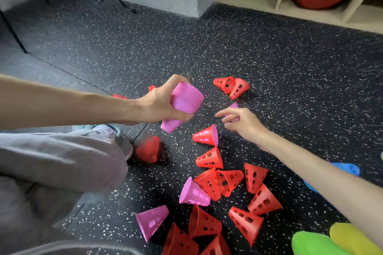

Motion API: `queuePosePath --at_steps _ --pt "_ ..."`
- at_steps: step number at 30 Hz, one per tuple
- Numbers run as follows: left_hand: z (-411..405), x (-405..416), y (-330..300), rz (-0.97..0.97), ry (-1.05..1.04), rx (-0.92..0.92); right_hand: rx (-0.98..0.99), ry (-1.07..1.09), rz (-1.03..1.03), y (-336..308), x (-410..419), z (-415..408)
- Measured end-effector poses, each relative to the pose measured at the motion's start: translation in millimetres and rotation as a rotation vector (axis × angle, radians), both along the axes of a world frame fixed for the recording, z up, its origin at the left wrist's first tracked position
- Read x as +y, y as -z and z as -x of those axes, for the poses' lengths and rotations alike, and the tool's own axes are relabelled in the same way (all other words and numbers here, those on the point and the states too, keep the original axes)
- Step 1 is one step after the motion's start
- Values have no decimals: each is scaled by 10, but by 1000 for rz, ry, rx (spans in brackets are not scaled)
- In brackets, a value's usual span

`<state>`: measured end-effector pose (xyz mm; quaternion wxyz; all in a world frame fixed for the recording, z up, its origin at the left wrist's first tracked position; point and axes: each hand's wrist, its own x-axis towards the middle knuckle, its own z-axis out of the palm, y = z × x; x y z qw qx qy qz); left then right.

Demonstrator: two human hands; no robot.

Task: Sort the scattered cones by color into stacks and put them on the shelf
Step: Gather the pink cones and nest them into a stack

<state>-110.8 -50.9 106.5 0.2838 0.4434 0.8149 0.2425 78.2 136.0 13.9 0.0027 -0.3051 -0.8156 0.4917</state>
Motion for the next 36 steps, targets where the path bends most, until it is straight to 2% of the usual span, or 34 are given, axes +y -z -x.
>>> queuePosePath --at_steps 3,7,12,15,18,24,32,36 --pt "3 -5 88 29 3 -12 -63 6 109 331 -91 -31" --pt "-54 39 175 74 28 -8 -34 -18 187 611 -85 -51" --pt "-135 133 202 101 66 -27 66 45 182 745 -70 21" --pt "-169 161 205 110 70 -22 36 97 214 773 -165 64" --pt "-187 173 217 123 78 2 -67 129 163 851 -333 96" --pt "-178 141 245 126 95 40 -65 171 -45 775 -466 158" --pt "-195 75 298 90 144 65 -34 253 -19 593 -303 34" --pt "-208 64 273 89 190 96 66 408 -13 456 -228 2"
